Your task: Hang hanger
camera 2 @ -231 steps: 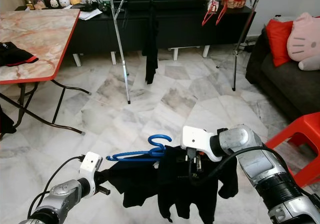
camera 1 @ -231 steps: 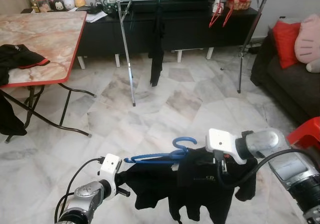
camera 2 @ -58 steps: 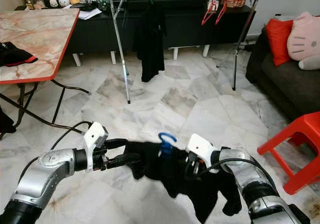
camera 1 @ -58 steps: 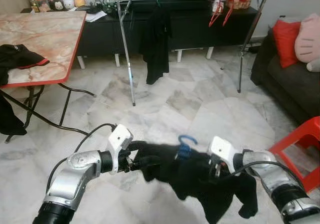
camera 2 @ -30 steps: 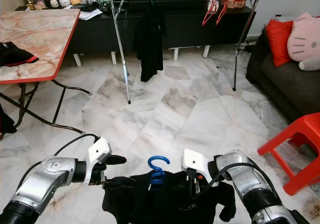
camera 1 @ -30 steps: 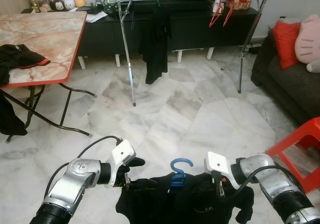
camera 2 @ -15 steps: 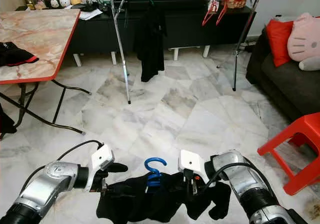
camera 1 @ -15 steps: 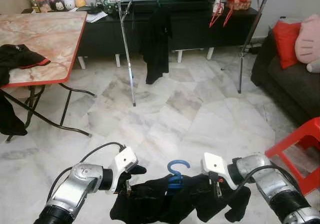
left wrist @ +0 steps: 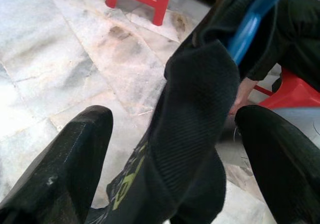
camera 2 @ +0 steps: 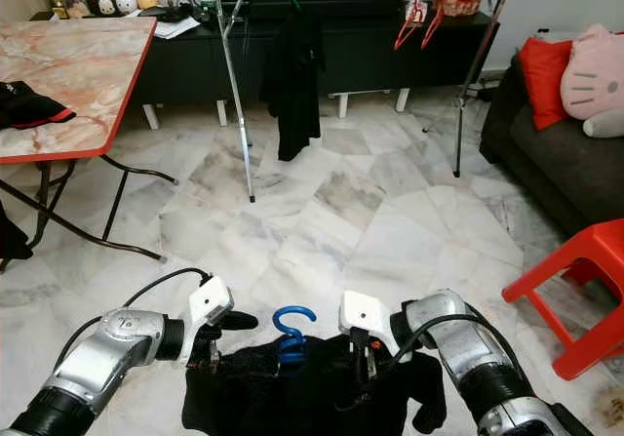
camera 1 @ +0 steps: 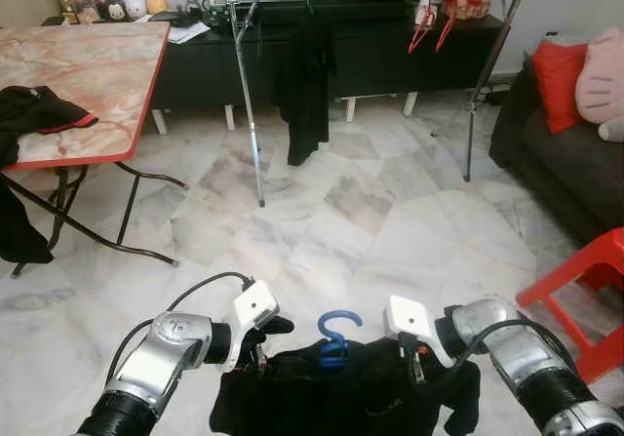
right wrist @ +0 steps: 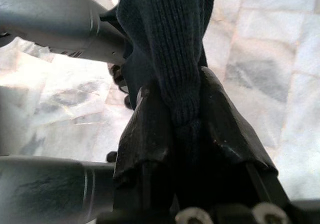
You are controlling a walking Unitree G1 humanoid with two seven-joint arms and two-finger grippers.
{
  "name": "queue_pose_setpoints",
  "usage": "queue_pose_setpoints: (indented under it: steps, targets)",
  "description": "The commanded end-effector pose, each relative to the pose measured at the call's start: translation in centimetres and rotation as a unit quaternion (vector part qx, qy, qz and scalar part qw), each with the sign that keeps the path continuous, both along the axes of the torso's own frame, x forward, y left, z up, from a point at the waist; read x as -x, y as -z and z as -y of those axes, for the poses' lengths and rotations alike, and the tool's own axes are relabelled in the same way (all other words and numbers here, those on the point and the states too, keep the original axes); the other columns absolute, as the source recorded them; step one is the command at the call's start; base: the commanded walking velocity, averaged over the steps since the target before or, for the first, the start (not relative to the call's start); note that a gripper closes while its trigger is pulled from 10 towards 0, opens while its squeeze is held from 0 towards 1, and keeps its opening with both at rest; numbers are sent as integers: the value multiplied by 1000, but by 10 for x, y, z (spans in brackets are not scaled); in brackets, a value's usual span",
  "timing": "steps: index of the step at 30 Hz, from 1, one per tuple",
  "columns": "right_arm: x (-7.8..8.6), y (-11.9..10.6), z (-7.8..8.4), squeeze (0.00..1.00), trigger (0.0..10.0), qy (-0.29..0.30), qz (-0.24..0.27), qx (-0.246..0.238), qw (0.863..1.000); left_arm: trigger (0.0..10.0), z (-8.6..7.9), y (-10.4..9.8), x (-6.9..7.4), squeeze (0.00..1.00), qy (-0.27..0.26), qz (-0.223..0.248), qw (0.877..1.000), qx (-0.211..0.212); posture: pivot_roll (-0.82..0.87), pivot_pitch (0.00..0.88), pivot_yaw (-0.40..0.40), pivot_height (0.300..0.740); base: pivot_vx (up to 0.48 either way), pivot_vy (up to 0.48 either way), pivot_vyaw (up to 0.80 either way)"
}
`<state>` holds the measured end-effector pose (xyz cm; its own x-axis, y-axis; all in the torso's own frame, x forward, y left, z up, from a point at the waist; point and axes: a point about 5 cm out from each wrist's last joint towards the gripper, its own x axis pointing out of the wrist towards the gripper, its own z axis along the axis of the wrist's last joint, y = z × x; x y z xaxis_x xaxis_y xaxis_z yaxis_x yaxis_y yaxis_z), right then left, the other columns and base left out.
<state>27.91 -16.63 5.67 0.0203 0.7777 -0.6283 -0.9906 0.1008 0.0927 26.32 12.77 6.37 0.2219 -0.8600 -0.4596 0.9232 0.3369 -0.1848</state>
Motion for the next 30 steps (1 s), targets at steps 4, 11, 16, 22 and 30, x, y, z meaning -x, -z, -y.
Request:
queue_pose_setpoints:
  steps: [4, 11, 16, 22, 30]
  targets:
    - [-10, -13, -8, 0, 0, 0, 25, -24, 999, 10000, 2, 1, -1, 0, 4, -7, 1000, -3, -50, 0, -43, 740, 0, 0, 0]
    - [-12, -17, -17, 0, 0, -4, 26, -41, 999, 10000, 5, 5, -2, 0, -4, -12, 1000, 3, -53, 0, -46, 740, 0, 0, 0]
    - [-12, -17, -18, 0, 0, -5, 25, -42, 999, 4627, 4, 7, -2, 0, -11, -18, 1000, 5, -54, 0, -48, 740, 0, 0, 0]
    - [-12, -18, -18, 0, 0, -5, 25, -43, 999, 0, 4, 8, -2, 0, -16, -22, 1000, 7, -55, 0, -49, 740, 0, 0, 0]
    - [-14, -18, -20, 0, 0, -3, 27, -44, 999, 0, 4, 9, -3, 0, -20, -25, 999, 11, -55, 0, -47, 740, 0, 0, 0]
